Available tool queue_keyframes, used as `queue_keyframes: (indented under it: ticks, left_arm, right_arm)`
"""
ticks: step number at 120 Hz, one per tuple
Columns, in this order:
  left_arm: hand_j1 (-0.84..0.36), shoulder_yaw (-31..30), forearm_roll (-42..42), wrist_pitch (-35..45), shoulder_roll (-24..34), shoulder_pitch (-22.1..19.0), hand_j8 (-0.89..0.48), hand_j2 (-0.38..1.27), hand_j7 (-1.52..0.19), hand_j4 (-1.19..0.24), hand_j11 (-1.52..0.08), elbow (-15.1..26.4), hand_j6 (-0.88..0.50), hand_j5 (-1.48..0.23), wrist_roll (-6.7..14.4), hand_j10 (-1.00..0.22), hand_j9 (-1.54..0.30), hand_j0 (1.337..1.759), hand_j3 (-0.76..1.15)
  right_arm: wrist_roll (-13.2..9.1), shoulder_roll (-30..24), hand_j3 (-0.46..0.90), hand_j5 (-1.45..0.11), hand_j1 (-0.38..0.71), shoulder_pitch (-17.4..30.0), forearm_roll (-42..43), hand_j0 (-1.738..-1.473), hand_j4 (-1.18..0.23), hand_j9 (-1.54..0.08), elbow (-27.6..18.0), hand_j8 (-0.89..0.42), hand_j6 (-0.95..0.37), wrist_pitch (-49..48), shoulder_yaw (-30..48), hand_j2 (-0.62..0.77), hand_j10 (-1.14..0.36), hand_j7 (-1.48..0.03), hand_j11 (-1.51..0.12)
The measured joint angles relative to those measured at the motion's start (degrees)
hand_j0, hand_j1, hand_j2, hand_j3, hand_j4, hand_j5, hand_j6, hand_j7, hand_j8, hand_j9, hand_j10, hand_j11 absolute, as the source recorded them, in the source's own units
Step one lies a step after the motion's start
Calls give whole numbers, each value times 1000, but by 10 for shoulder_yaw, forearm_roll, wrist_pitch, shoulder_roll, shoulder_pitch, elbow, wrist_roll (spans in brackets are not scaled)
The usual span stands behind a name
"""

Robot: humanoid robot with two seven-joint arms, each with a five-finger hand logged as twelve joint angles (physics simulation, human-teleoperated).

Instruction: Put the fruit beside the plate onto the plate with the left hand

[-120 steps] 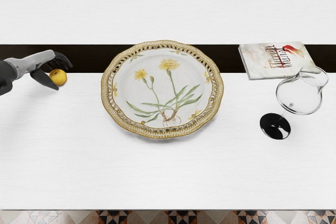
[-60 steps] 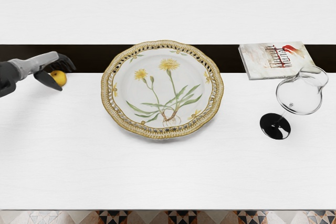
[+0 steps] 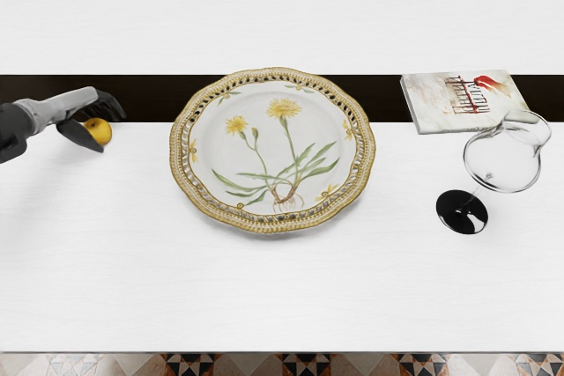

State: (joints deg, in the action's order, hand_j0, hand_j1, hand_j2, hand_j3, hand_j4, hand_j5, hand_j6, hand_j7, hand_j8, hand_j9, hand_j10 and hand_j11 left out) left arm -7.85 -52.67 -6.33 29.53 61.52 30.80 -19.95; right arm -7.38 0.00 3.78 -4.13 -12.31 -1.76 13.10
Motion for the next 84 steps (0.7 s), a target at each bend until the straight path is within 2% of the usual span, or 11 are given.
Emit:
queue_keyframes:
  ticks: [84]
  left_arm:
    - [-275, -6, -2, 0, -2, 1, -483, 127, -688, -542, -696, -1, -542, -688, 1, -544, -696, 1658, 0]
  right_arm:
    - [0, 0, 0, -34, -317, 0, 0, -1658, -26, -34, 1, -26, -26, 0, 0, -5, -26, -34, -34]
